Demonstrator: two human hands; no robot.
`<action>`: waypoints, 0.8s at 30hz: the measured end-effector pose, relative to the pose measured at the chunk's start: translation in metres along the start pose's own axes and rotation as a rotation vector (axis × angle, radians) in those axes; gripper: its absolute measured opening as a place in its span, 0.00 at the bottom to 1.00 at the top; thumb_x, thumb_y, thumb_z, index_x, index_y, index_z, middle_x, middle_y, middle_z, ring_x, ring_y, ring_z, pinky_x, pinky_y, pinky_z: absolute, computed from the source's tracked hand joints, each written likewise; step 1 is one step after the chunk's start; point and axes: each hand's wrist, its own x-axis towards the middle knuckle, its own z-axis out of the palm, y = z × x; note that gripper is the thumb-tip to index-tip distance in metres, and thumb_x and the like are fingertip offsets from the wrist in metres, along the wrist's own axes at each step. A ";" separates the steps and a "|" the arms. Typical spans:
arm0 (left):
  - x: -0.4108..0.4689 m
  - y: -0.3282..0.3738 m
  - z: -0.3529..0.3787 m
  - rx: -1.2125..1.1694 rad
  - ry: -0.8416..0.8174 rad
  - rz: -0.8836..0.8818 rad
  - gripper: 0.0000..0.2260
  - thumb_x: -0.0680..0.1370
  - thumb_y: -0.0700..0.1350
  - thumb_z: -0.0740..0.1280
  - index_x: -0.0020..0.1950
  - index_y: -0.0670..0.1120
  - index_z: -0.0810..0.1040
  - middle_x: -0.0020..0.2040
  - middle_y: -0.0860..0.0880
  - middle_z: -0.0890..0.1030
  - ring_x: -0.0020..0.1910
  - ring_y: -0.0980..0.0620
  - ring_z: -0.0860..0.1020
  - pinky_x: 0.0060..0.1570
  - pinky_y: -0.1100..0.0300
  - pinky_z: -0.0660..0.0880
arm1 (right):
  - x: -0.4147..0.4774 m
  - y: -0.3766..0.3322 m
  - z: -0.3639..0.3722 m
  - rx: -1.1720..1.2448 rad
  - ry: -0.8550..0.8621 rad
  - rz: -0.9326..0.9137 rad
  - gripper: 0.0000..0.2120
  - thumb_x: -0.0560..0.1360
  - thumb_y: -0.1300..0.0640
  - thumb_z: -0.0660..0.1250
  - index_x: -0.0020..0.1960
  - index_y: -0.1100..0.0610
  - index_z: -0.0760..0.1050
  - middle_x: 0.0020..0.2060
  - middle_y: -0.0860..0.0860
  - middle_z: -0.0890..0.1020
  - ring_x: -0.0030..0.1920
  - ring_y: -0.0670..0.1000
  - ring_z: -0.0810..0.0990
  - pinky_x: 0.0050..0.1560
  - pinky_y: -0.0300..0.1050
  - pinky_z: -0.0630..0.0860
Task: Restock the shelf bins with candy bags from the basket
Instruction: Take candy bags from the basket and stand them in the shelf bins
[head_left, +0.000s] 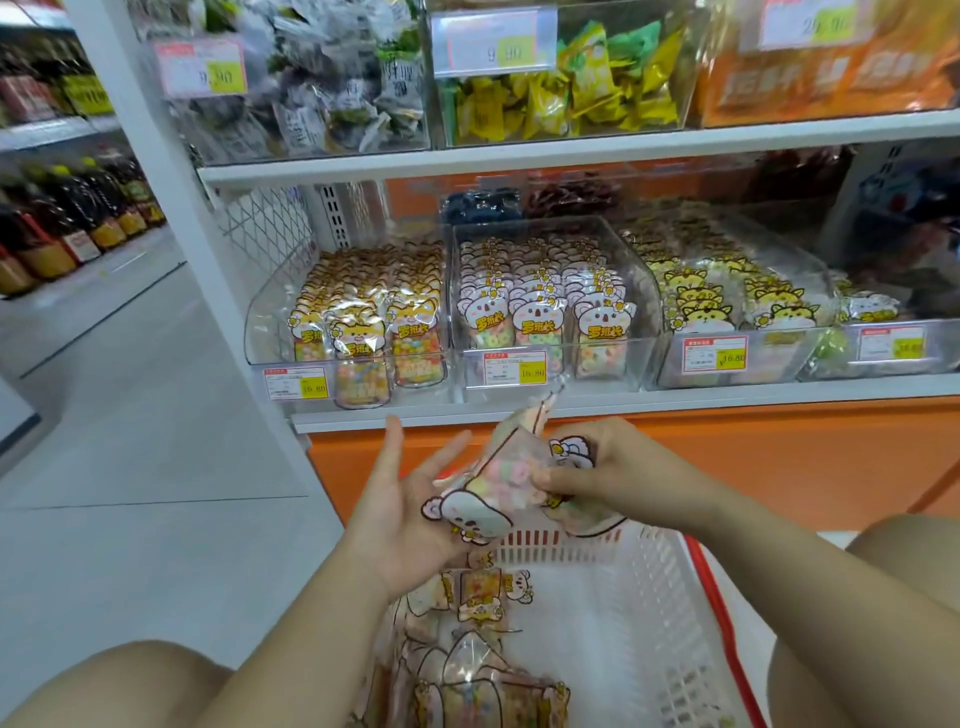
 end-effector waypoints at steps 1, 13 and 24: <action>0.001 0.001 -0.001 0.012 -0.003 -0.002 0.33 0.71 0.68 0.64 0.67 0.47 0.77 0.64 0.38 0.80 0.62 0.34 0.79 0.63 0.37 0.72 | -0.002 -0.002 -0.002 -0.016 -0.021 -0.004 0.15 0.77 0.57 0.72 0.34 0.45 0.77 0.28 0.38 0.78 0.30 0.37 0.74 0.35 0.32 0.67; 0.013 -0.004 -0.006 0.231 0.181 0.405 0.20 0.75 0.43 0.69 0.65 0.36 0.75 0.55 0.39 0.84 0.52 0.43 0.83 0.54 0.48 0.81 | -0.007 0.014 -0.016 -0.226 -0.013 0.116 0.26 0.74 0.45 0.73 0.35 0.63 0.66 0.28 0.51 0.68 0.31 0.47 0.64 0.34 0.46 0.59; -0.003 -0.019 0.011 0.054 0.141 0.064 0.23 0.85 0.55 0.55 0.68 0.40 0.75 0.60 0.37 0.82 0.54 0.40 0.83 0.42 0.50 0.82 | -0.001 0.021 0.028 -0.825 0.663 -0.626 0.07 0.69 0.56 0.73 0.47 0.53 0.84 0.45 0.47 0.84 0.45 0.51 0.77 0.47 0.46 0.68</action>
